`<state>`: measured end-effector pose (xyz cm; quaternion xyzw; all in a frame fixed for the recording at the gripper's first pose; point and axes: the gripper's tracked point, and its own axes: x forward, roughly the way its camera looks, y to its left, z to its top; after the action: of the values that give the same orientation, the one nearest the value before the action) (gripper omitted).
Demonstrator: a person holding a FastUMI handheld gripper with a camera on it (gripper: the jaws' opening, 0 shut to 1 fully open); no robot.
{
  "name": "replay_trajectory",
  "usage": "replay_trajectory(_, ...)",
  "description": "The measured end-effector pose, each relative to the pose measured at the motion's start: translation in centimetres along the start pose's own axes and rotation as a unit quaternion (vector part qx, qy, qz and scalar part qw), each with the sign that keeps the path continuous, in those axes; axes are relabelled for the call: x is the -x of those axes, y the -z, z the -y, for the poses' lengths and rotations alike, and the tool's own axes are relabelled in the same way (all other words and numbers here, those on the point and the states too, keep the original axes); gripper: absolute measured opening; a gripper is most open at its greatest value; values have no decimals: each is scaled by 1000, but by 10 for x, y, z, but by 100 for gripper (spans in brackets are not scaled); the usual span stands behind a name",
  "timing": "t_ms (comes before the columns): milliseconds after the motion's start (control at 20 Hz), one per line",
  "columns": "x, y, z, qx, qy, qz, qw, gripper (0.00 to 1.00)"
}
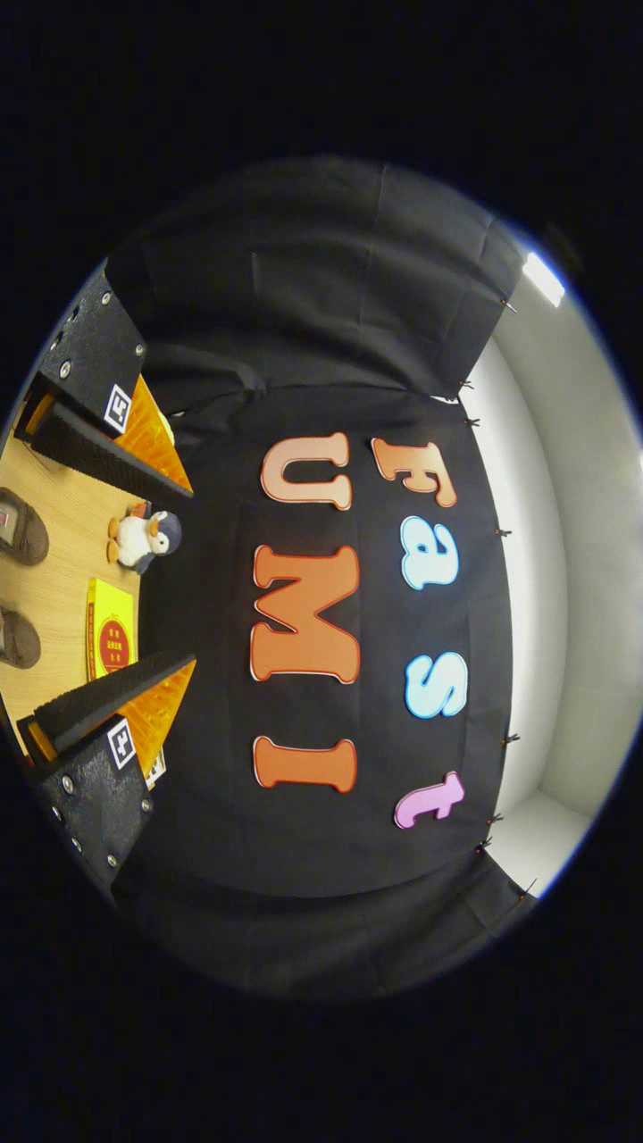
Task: Open the storage box then place both shoes into the box .Put the left shoe in first, then the right shoe, with the right side of both shoes facing outward in a uniform manner.
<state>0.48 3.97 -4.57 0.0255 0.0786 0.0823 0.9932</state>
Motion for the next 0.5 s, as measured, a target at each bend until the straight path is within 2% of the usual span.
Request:
replay_trajectory(300, -7, 58, -38, -43, -69, -82, 993, 100)
replay_trajectory(400, -7, 85, -55, -68, -100, -126, 985, 100)
replay_trajectory(500, -7, 120, -74, -97, -132, -183, 969, 99)
